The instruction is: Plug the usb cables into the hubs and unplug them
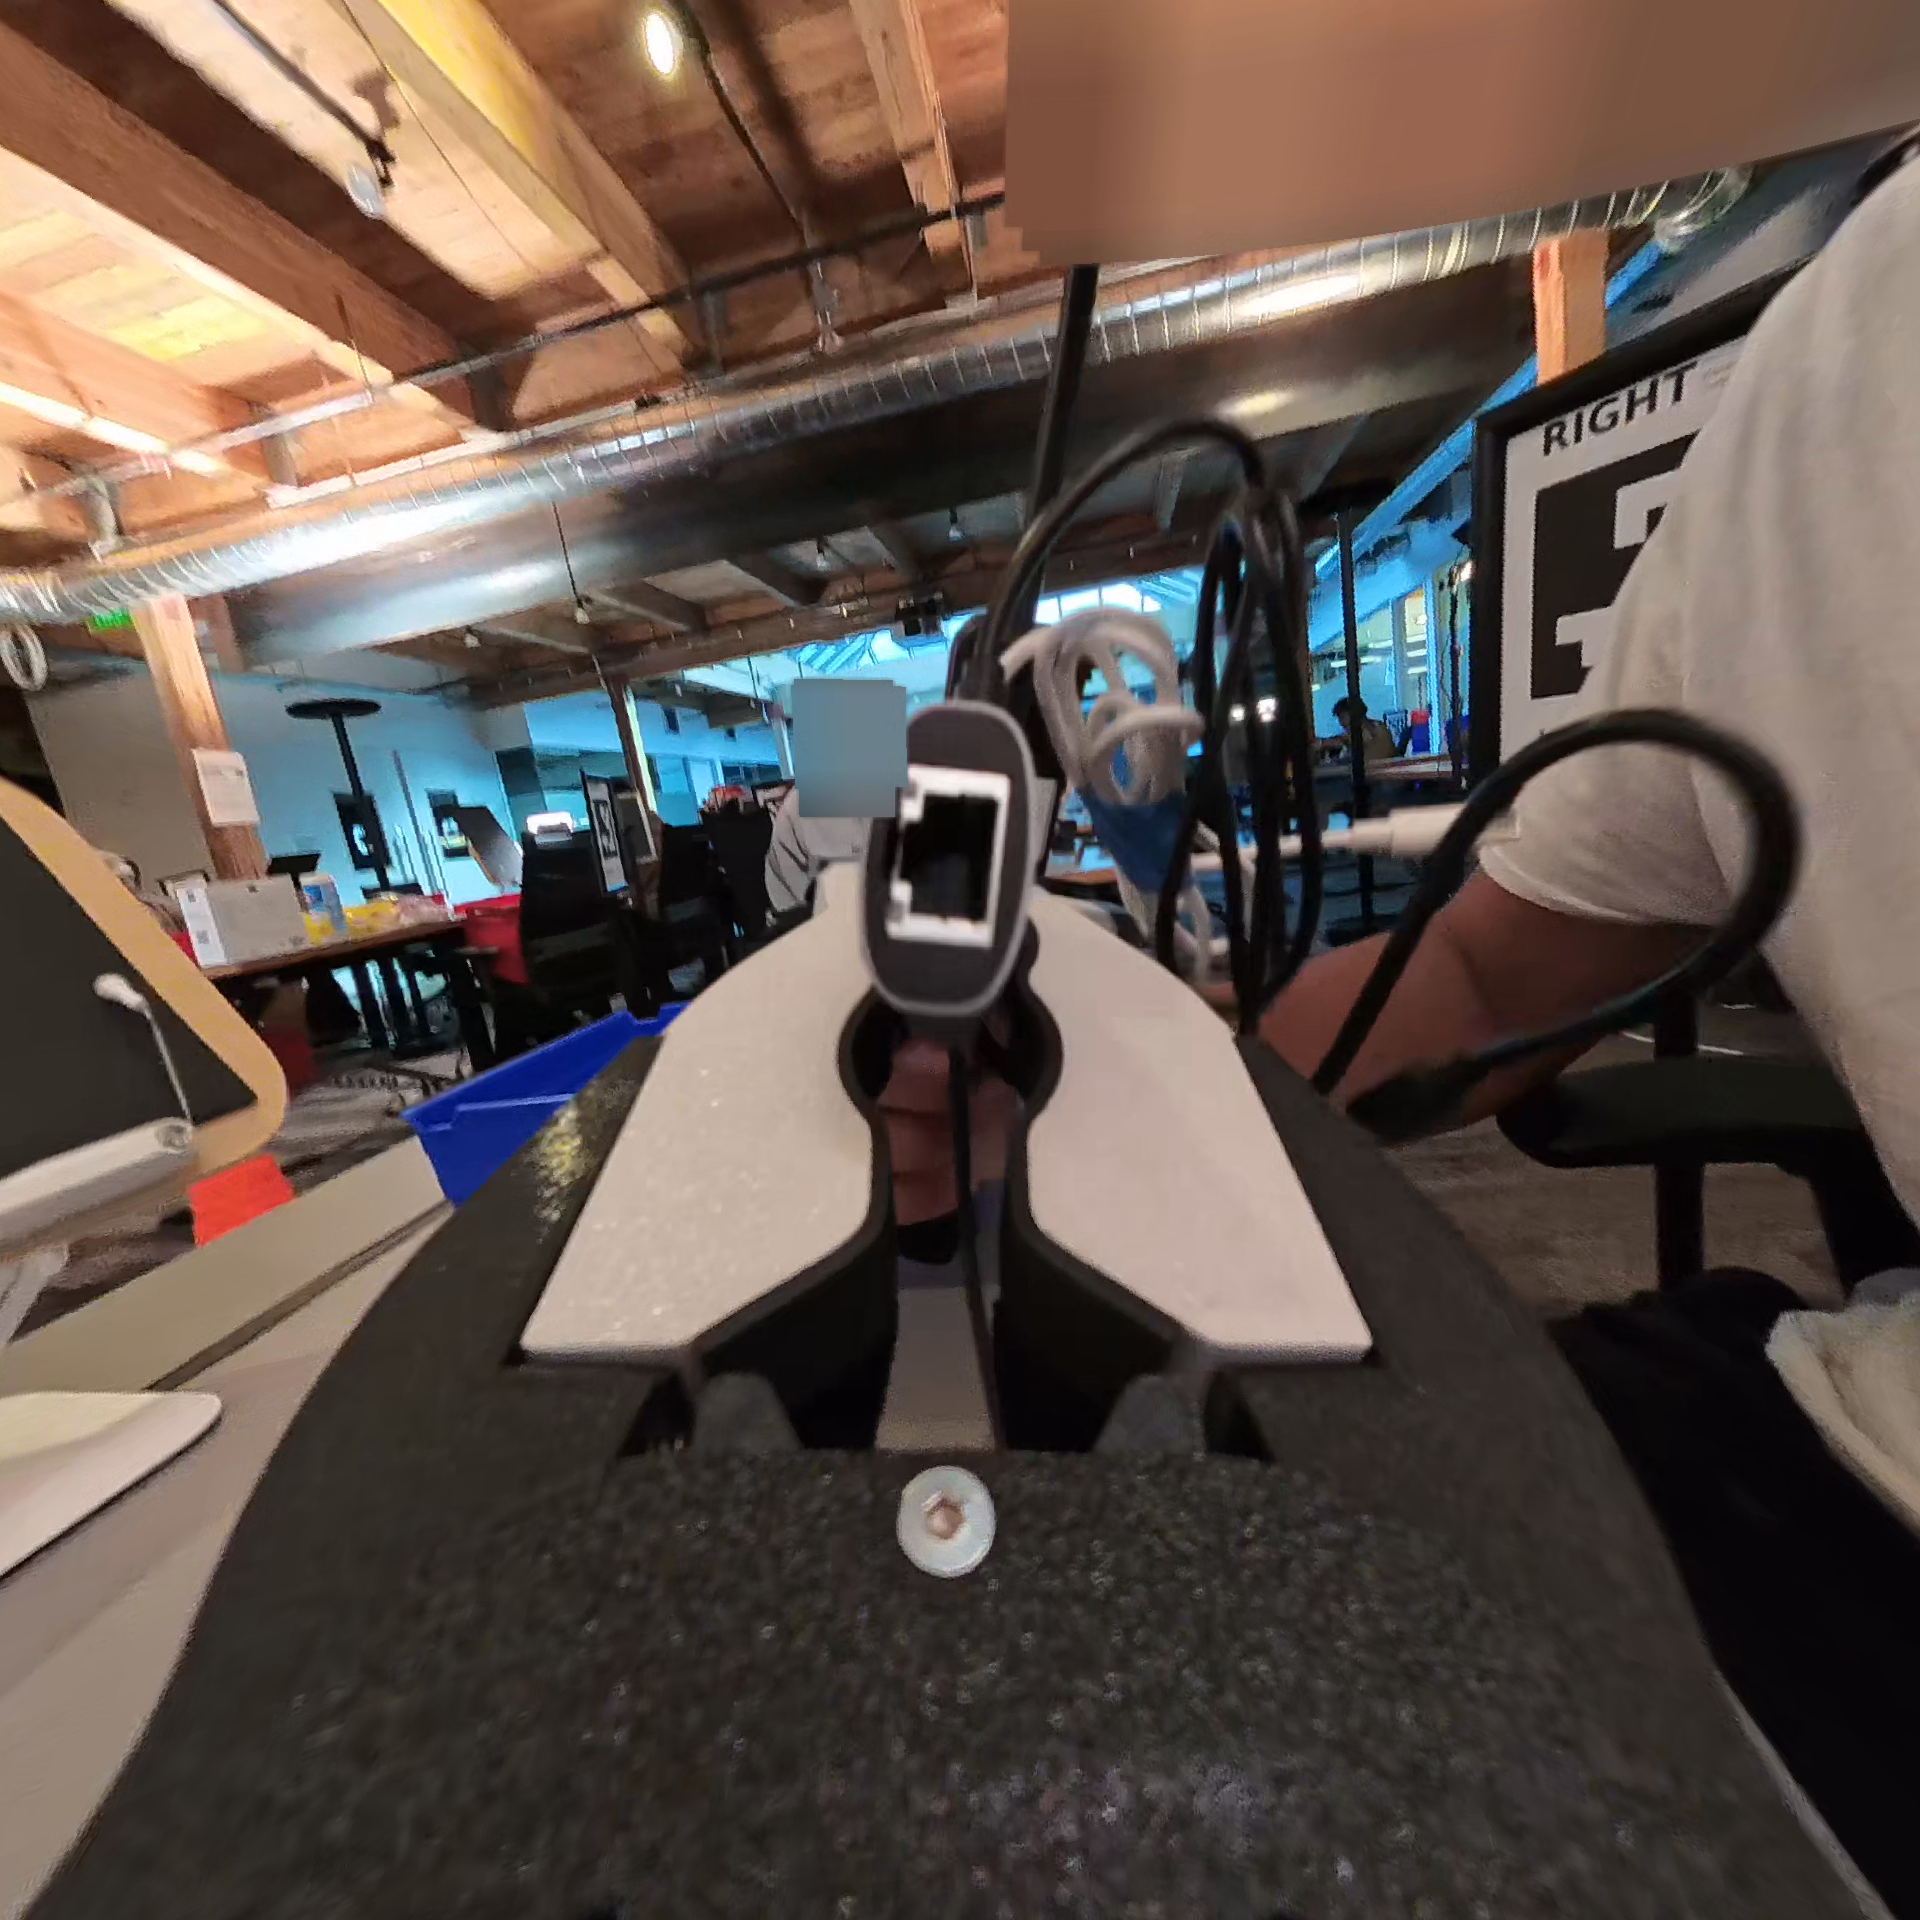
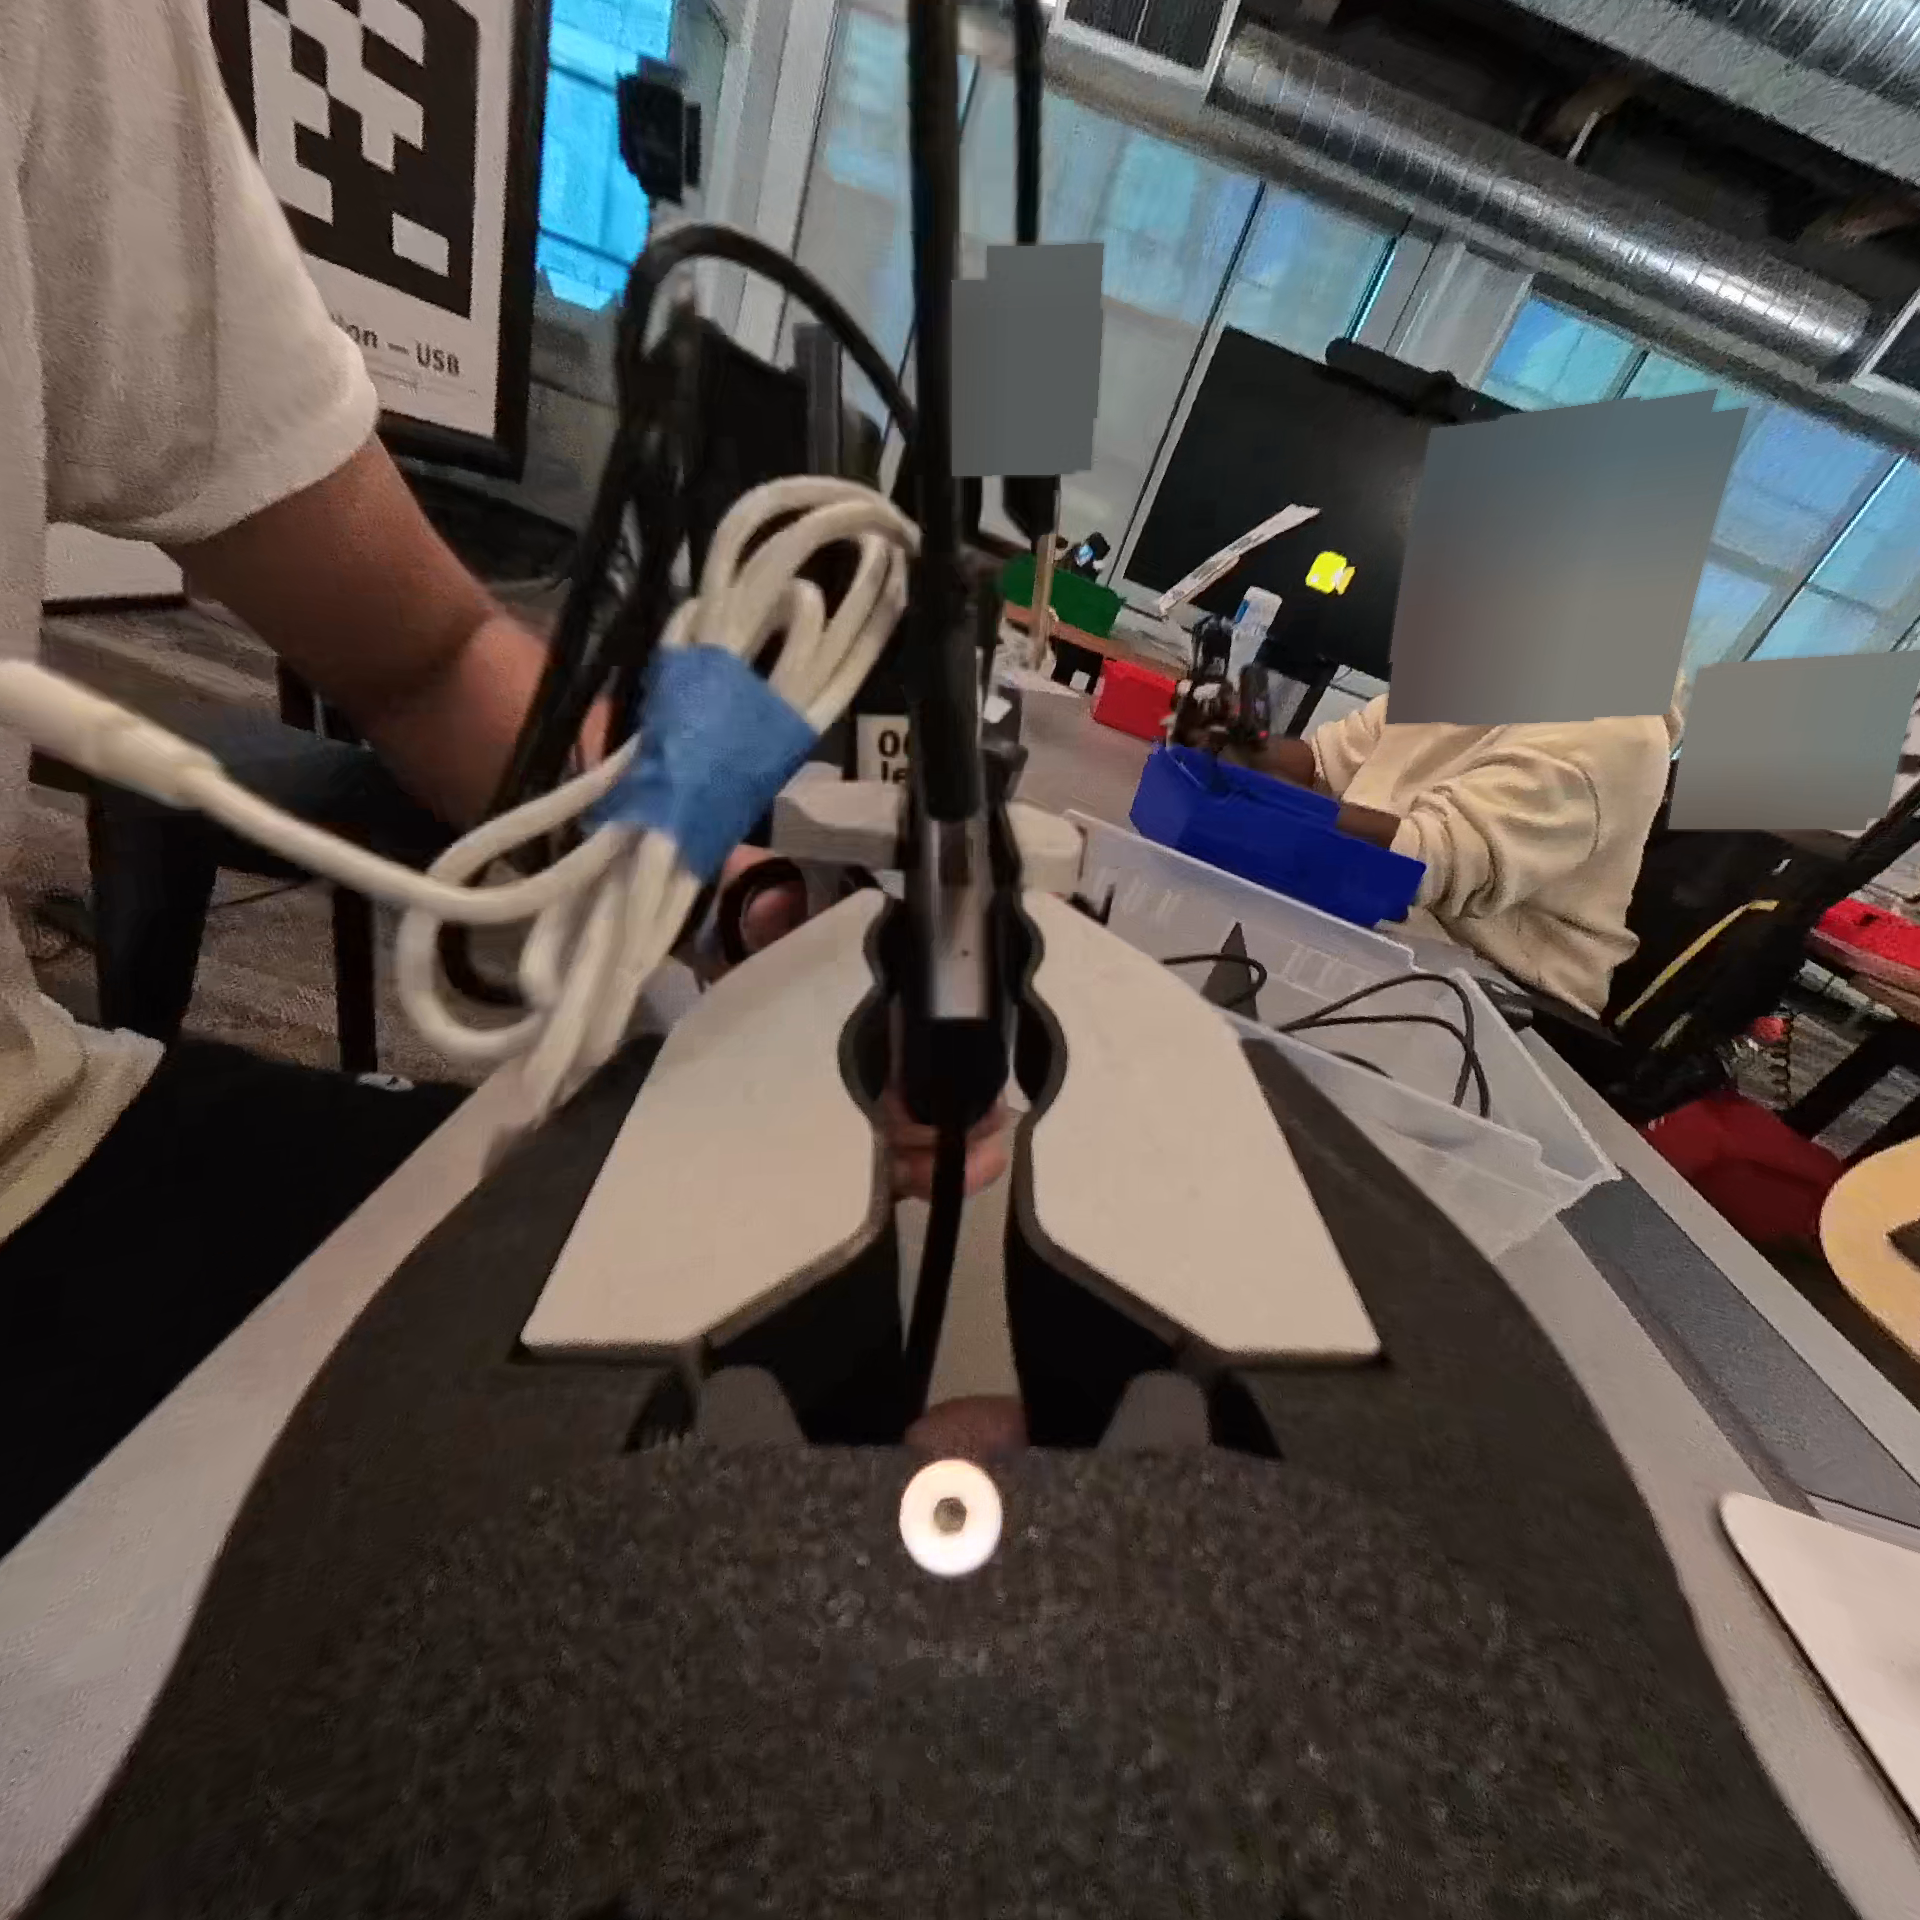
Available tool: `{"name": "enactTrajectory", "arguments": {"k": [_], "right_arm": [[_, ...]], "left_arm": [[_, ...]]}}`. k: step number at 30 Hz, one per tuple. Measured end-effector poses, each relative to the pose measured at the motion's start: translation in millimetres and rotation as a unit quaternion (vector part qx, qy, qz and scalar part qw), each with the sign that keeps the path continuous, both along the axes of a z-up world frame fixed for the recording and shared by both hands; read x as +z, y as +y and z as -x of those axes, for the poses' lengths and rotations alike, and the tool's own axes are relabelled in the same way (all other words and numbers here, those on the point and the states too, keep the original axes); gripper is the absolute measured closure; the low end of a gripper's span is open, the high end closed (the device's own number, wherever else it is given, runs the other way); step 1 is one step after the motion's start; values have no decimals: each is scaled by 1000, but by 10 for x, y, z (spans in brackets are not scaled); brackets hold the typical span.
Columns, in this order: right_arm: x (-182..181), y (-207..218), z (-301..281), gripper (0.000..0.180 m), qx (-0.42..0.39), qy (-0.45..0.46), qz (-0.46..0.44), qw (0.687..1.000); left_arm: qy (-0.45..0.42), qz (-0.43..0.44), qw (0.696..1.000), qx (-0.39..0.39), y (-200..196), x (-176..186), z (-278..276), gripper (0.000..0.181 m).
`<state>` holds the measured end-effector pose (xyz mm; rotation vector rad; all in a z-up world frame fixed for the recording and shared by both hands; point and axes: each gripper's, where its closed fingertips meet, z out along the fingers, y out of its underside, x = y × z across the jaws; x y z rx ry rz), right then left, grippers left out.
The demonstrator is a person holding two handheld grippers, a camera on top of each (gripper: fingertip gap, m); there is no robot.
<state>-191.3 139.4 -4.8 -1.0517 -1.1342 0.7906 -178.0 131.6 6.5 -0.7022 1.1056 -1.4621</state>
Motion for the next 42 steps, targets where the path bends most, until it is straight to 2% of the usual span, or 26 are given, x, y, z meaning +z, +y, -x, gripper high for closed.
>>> {"name": "enactTrajectory", "arguments": {"k": [4, 12, 14, 17, 21, 23, 27, 30, 33, 38, 40, 42], "right_arm": [[-120, 38, 22, 163, -11, -52, 3, 999], [-199, -20, 23, 162, -5, -58, 2, 998], [-221, 53, 7, 163, -31, -80, 8, 996], [-238, 255, -61, 163, -103, -115, -33, 987], [-282, 501, -177, 163, -198, -171, -116, 958], [-306, 623, -244, 162, -253, -186, -153, 937], [-387, 823, -474, 162, -354, -185, -180, 899], [-545, 898, -582, 162, -412, -227, -196, 861], [-818, 943, -568, 162, -423, -279, -182, 843], [-1043, 970, -488, 162, -433, -345, -188, 811], [-1075, 963, -460, 162, -436, -353, -193, 805], [-1099, 950, -440, 162, -437, -355, -197, 802]], "left_arm": [[25, -37, 999, 15, 18, -59, -12, 164], [20, -8, 1000, -4, -43, -109, -17, 163], [18, 20, 1000, 0, 32, -114, -24, 162], [38, 64, 996, 39, 243, -164, -54, 156], [90, 113, 982, 123, 487, -341, 16, 142], [116, 132, 972, 157, 513, -481, 115, 150], [188, 203, 937, 214, 415, -855, 376, 151], [212, 247, 909, 261, 258, -948, 632, 152], [203, 217, 891, 343, 147, -846, 840, 154], [247, 72, 863, 435, 118, -473, 816, 155], [298, 59, 853, 425, 160, -495, 713, 151], [365, 75, 845, 384, 183, -690, 585, 148]]}}
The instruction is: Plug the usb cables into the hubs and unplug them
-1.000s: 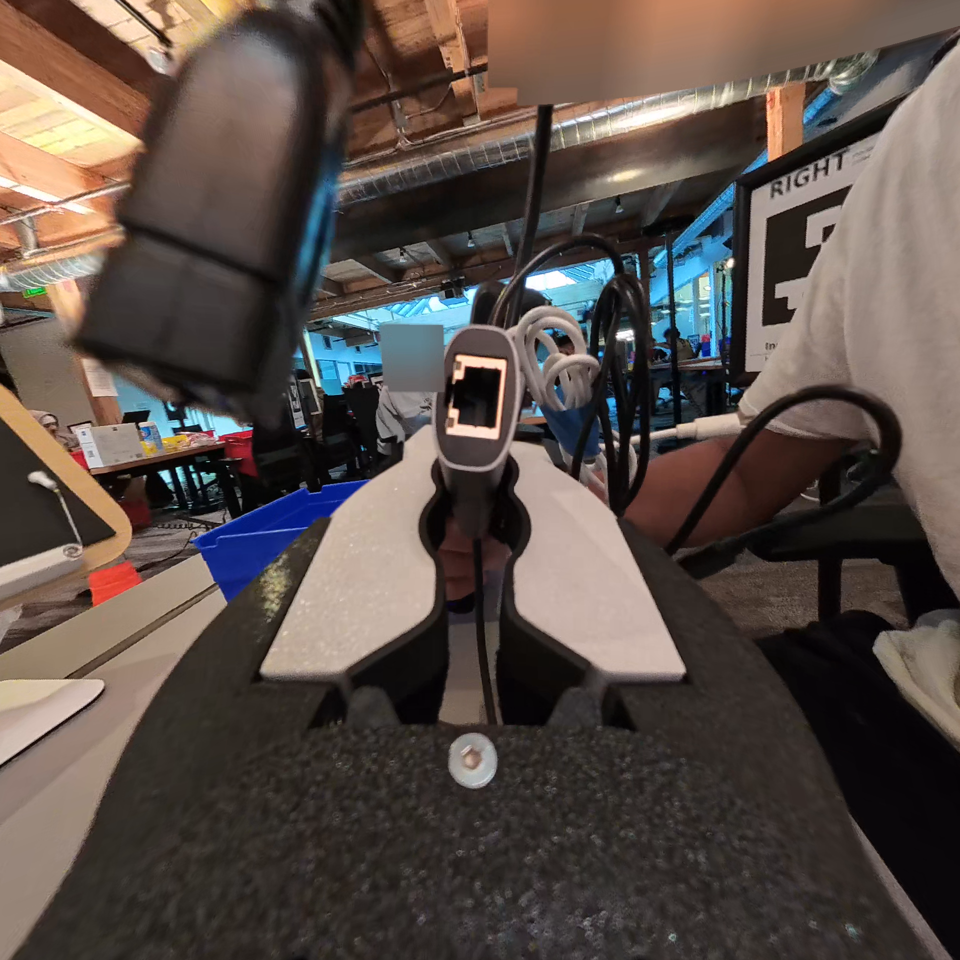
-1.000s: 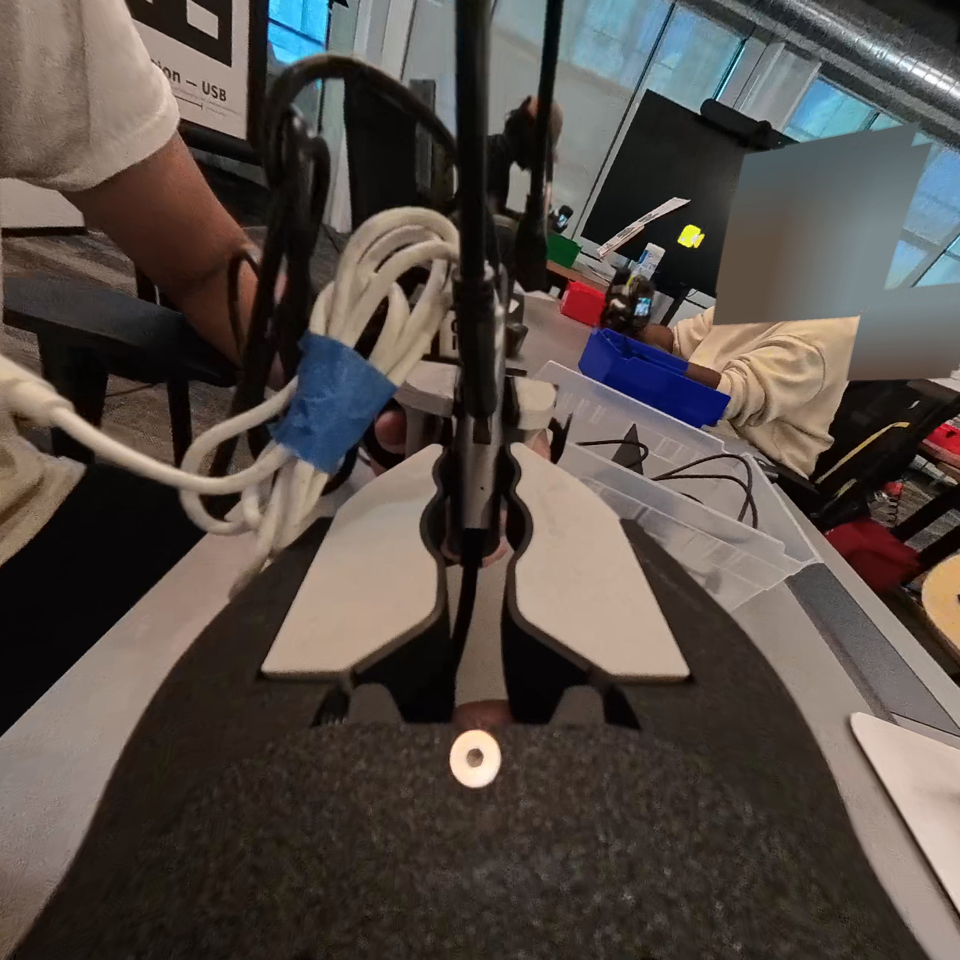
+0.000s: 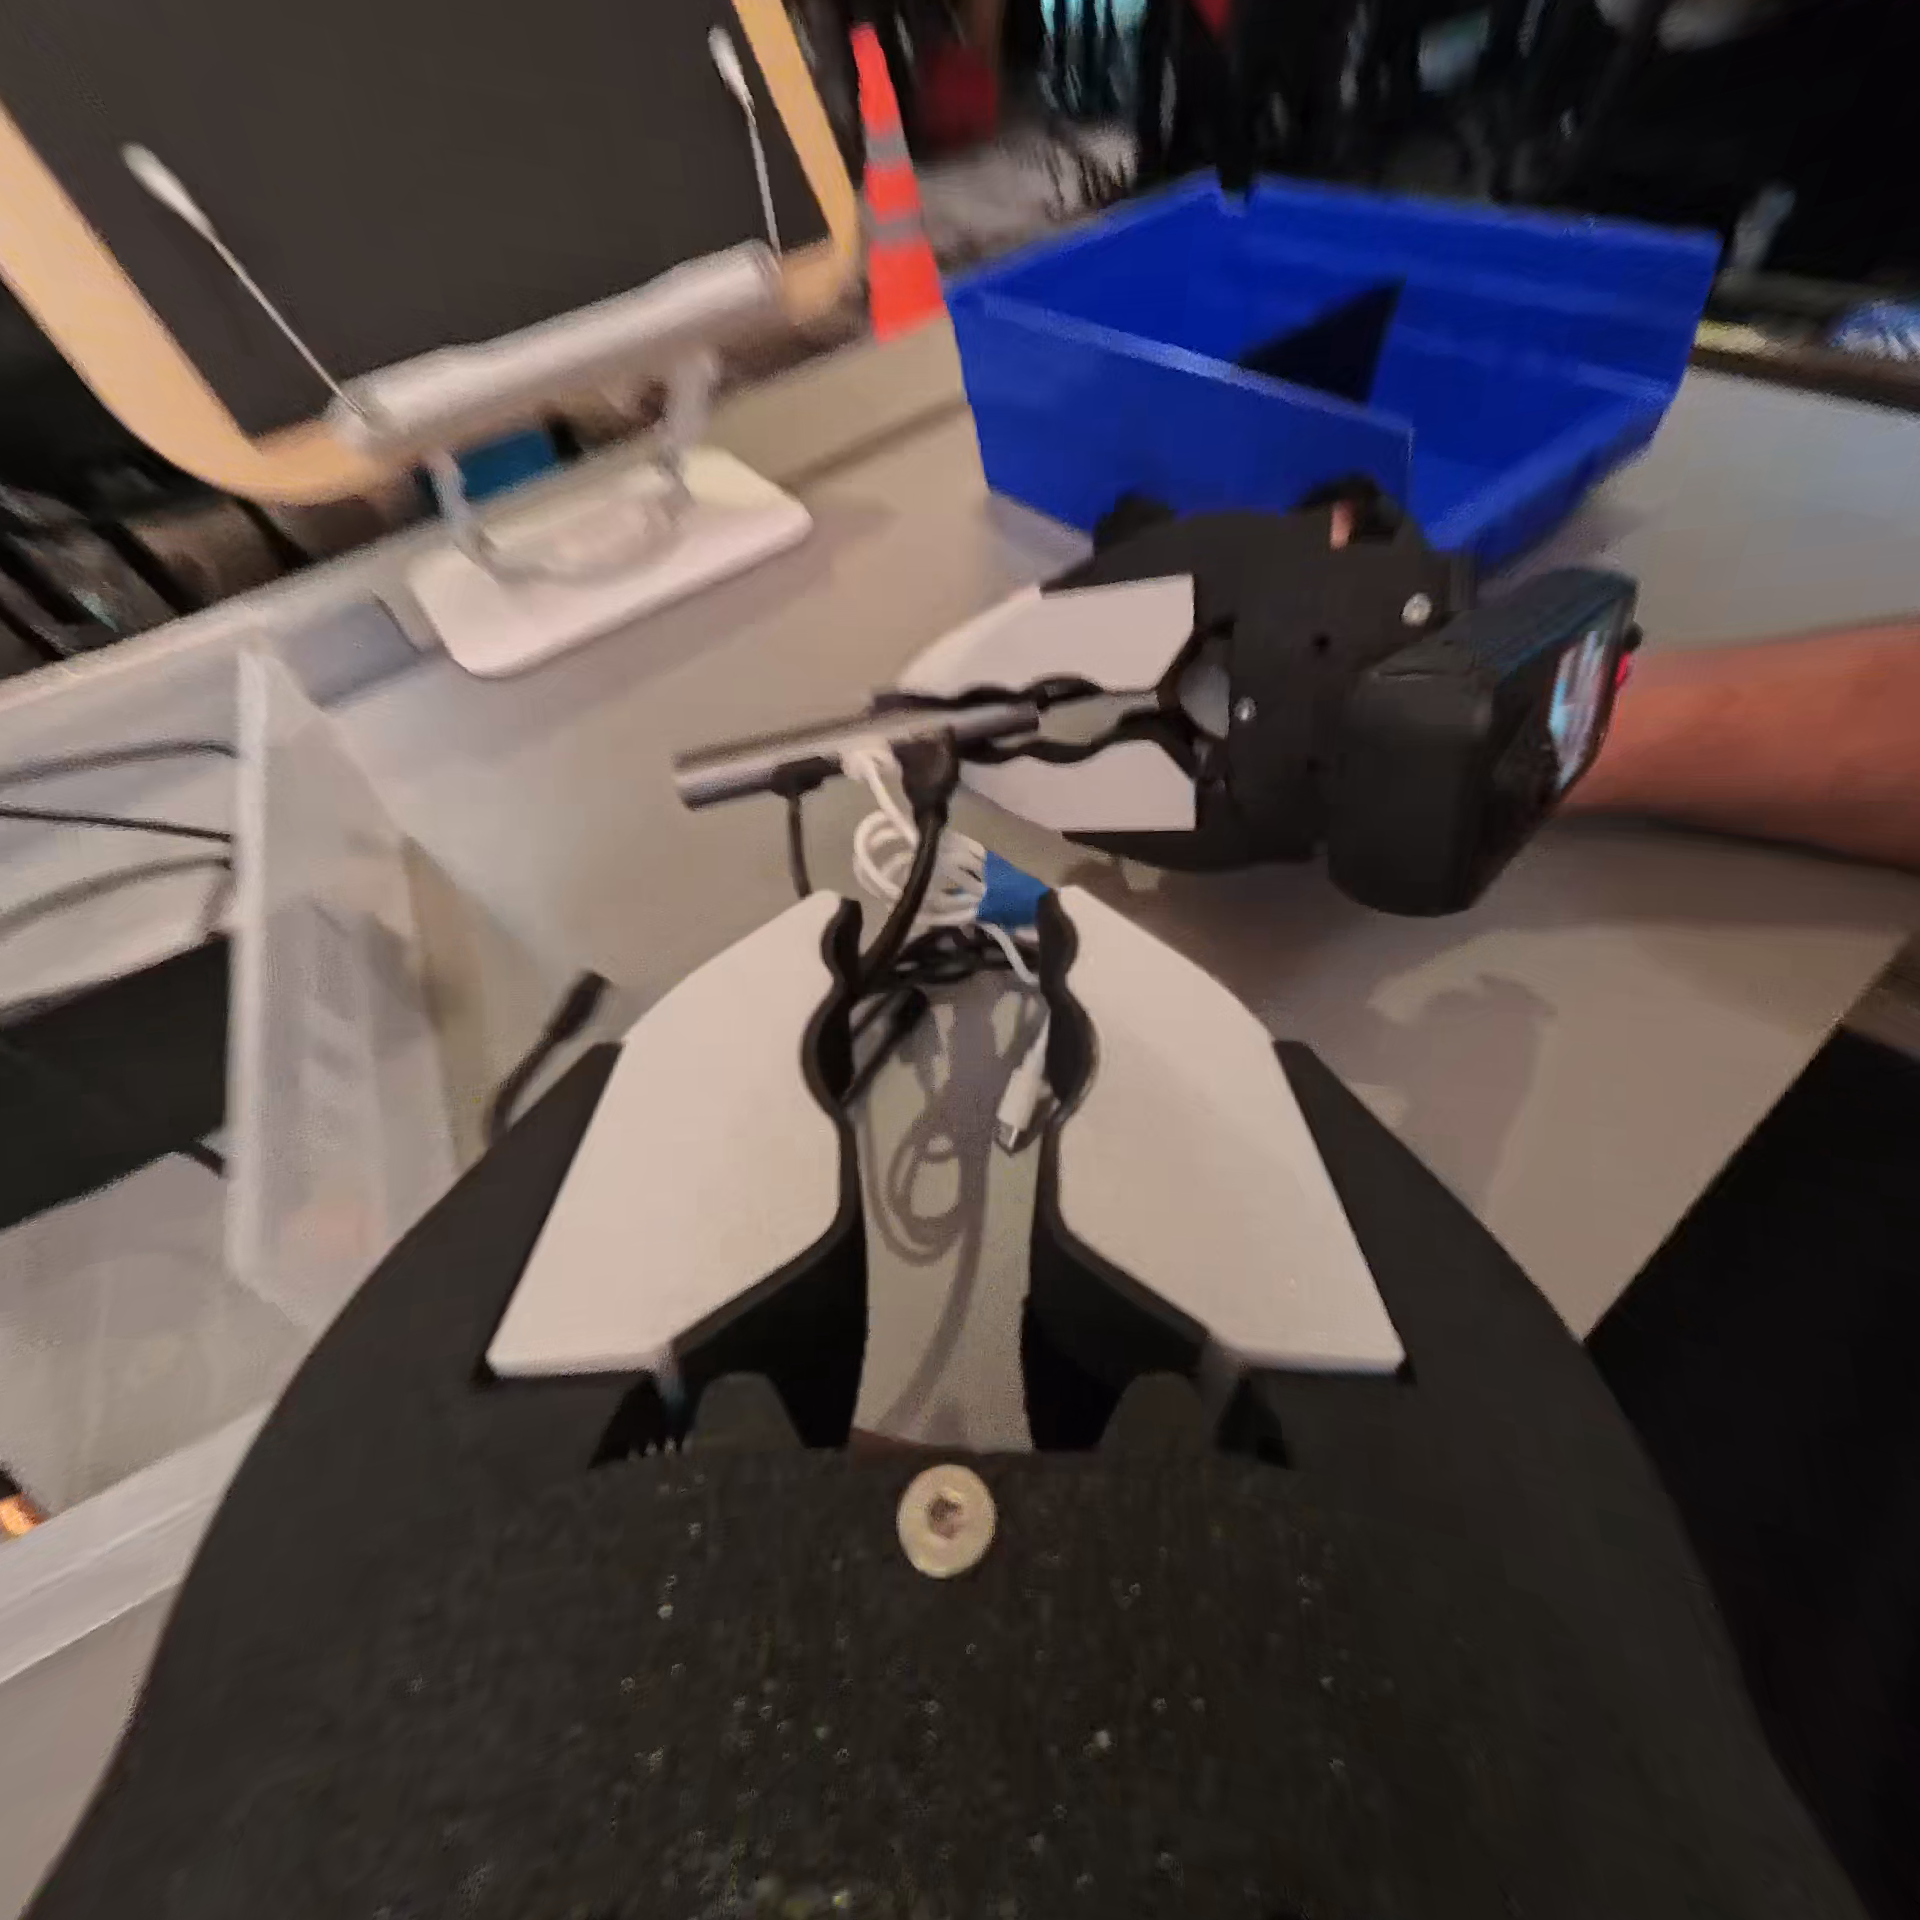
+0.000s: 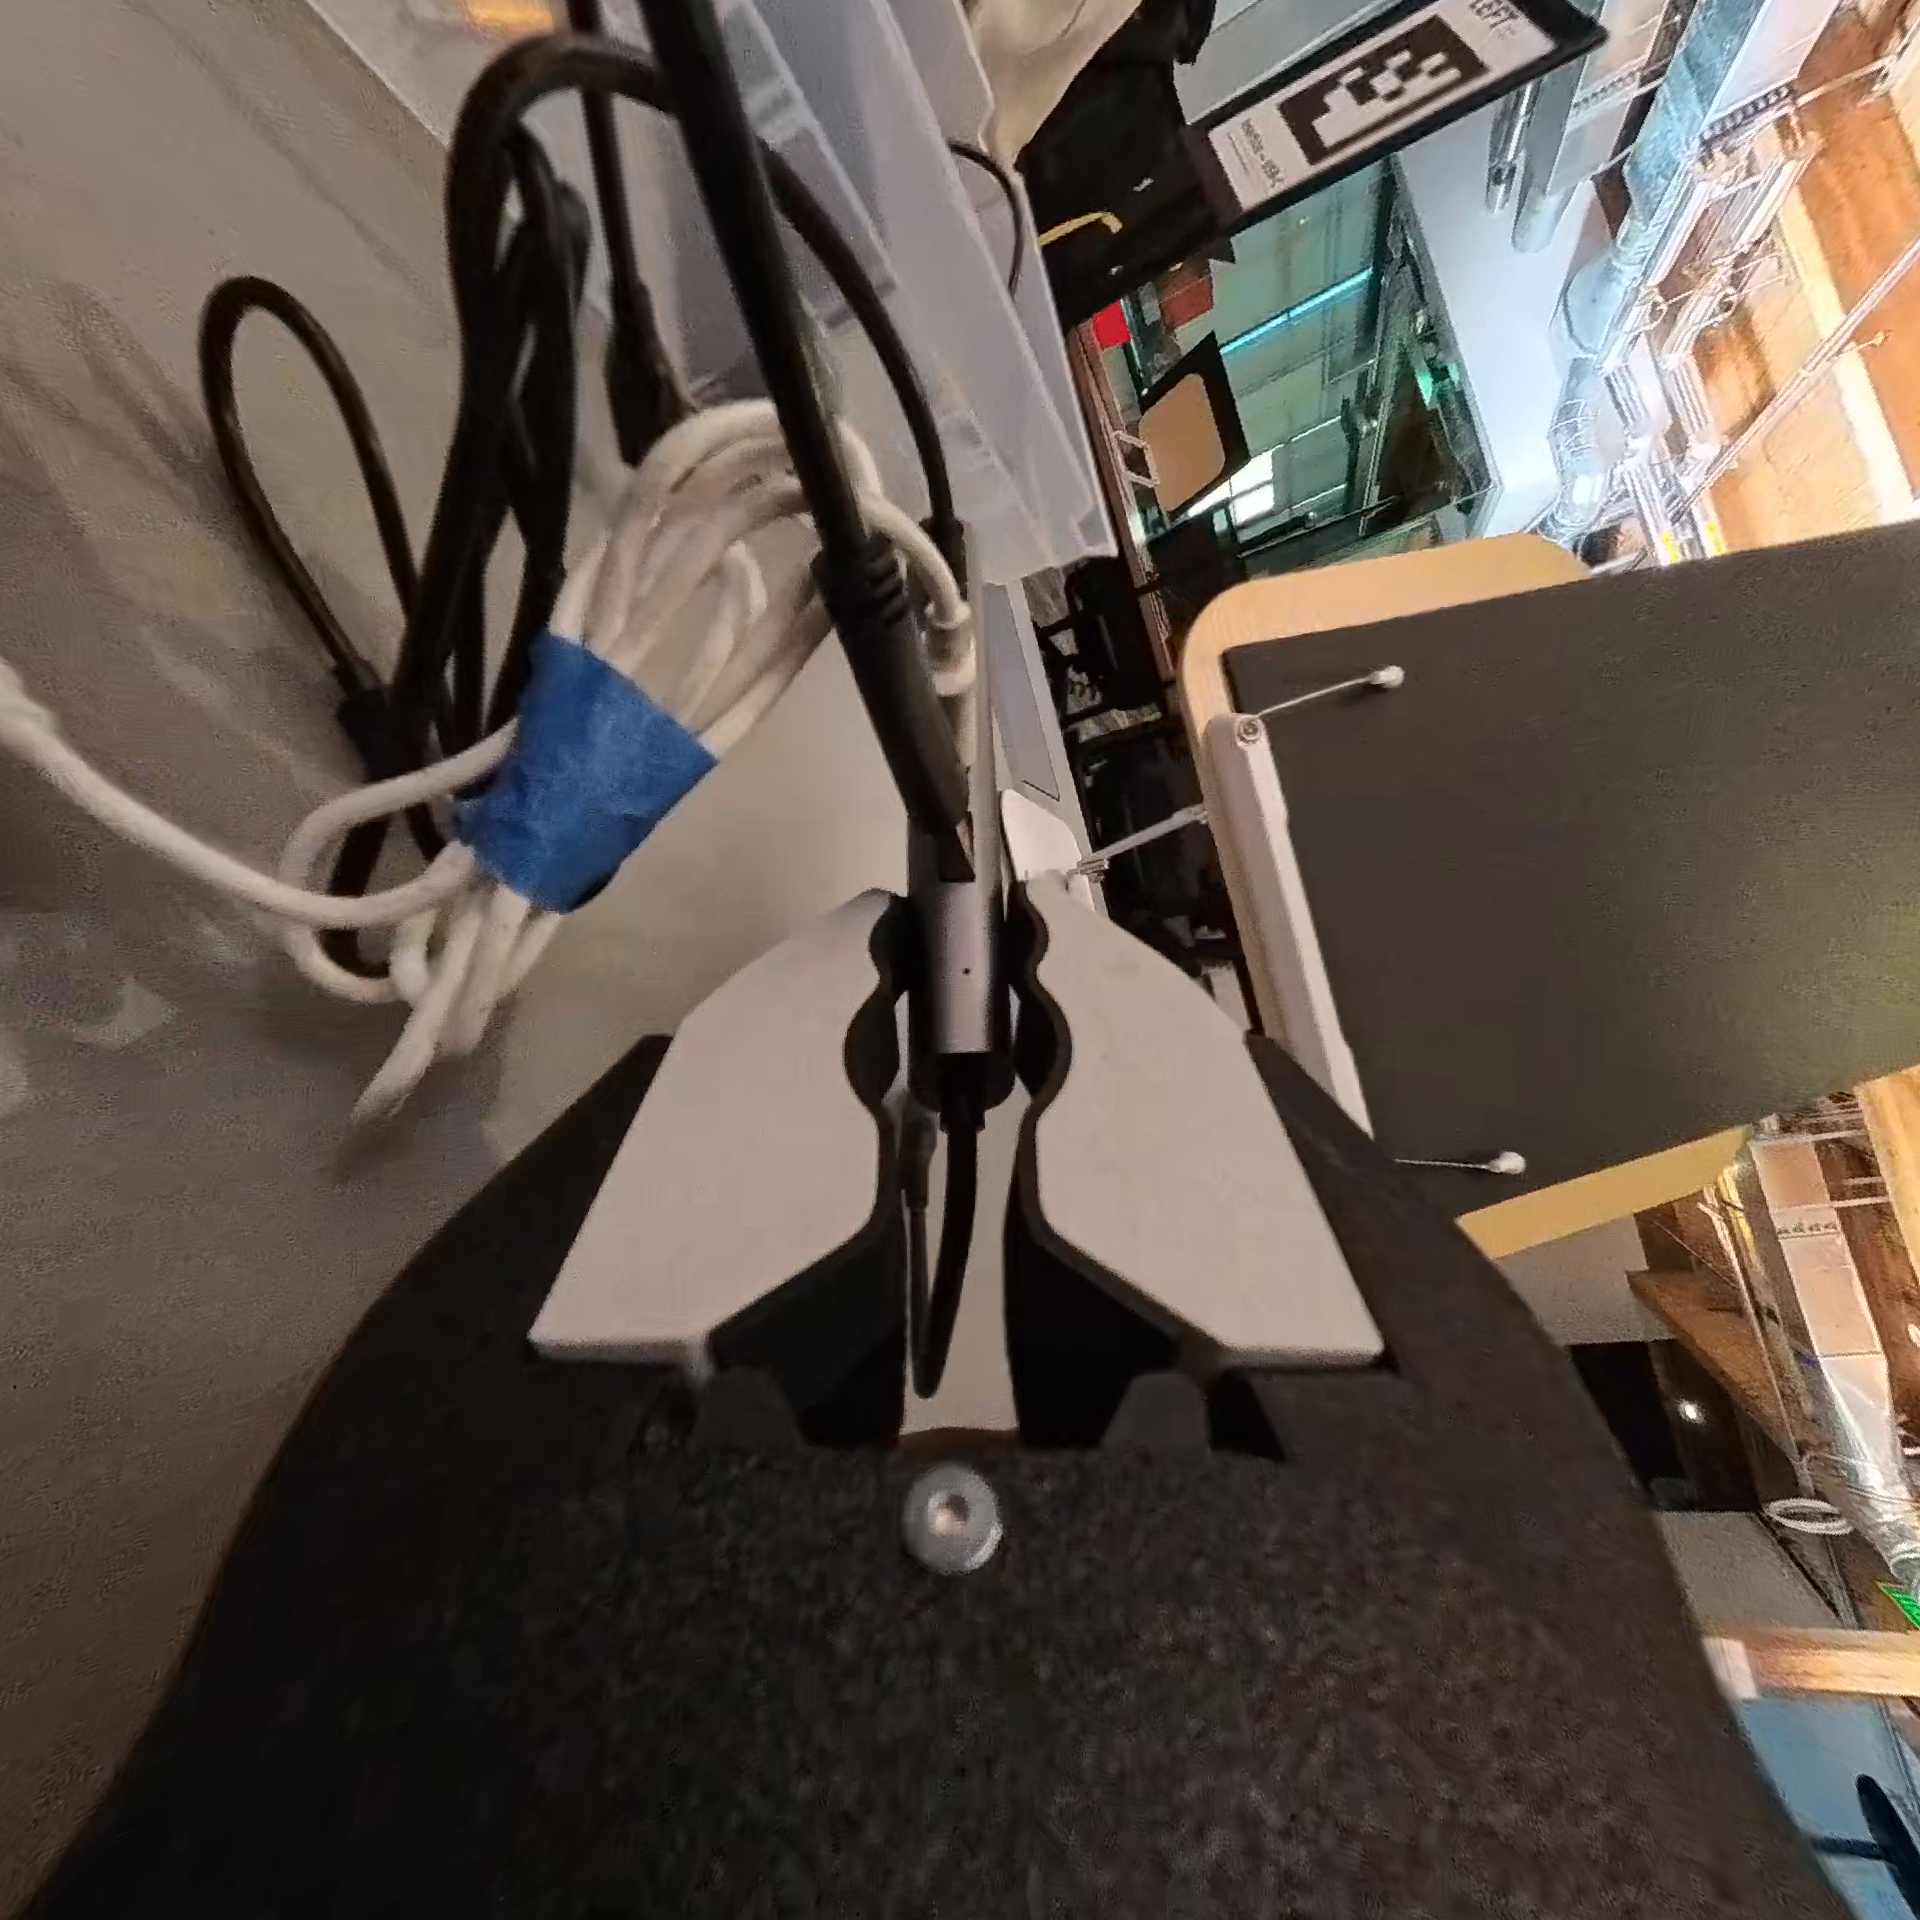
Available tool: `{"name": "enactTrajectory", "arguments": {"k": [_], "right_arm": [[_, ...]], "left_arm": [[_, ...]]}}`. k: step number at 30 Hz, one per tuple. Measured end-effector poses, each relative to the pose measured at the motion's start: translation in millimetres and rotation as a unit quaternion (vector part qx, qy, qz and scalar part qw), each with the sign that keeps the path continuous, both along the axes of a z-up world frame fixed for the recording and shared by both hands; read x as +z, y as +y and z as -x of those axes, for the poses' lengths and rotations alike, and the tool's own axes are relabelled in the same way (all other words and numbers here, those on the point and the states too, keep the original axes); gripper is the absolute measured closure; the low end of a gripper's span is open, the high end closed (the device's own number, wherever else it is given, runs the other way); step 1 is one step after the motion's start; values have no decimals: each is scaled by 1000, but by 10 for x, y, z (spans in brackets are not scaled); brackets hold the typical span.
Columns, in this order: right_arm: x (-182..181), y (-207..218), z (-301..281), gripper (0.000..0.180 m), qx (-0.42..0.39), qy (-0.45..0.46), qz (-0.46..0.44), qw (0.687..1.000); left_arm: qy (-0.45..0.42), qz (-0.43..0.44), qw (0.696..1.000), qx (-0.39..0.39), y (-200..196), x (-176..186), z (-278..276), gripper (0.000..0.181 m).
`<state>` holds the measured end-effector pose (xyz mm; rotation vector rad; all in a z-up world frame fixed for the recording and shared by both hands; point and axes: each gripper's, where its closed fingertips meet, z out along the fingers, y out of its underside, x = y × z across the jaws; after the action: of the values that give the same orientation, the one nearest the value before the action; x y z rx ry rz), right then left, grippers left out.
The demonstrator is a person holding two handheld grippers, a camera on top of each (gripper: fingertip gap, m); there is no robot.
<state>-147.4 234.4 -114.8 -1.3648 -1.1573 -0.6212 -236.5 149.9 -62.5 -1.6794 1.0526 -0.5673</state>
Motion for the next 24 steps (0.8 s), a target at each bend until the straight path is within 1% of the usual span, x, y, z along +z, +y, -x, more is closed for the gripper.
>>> {"name": "enactTrajectory", "arguments": {"k": [2, 5, 9, 10, 11, 14, 19, 24], "right_arm": [[-25, -7, 7, 162, 1, -13, -6, 1000], [-45, -2, -18, 162, -1, -22, -10, 1000], [-31, 3, -44, 163, -6, -27, -15, 1000], [-30, 0, -39, 163, -5, -28, -14, 1000], [-25, -7, -29, 163, -3, -29, -15, 999], [-36, -25, -5, 163, -2, -41, -16, 999], [-19, -42, -8, 162, -11, -100, -46, 994], [-151, -61, 39, 163, 5, -168, -56, 984]], "left_arm": [[30, 31, 999, 4, 94, -168, -48, 148], [57, 5, 998, 18, 228, -273, -68, 150], [94, -13, 995, 23, 280, -408, -88, 152], [100, -20, 994, 26, 290, -431, -87, 159], [107, -27, 994, 26, 295, -459, -87, 171], [142, -38, 989, 33, 322, -539, -60, 174], [173, -30, 984, 19, 250, -583, -86, 176], [154, -15, 988, 2, 258, -462, -62, 177]]}}
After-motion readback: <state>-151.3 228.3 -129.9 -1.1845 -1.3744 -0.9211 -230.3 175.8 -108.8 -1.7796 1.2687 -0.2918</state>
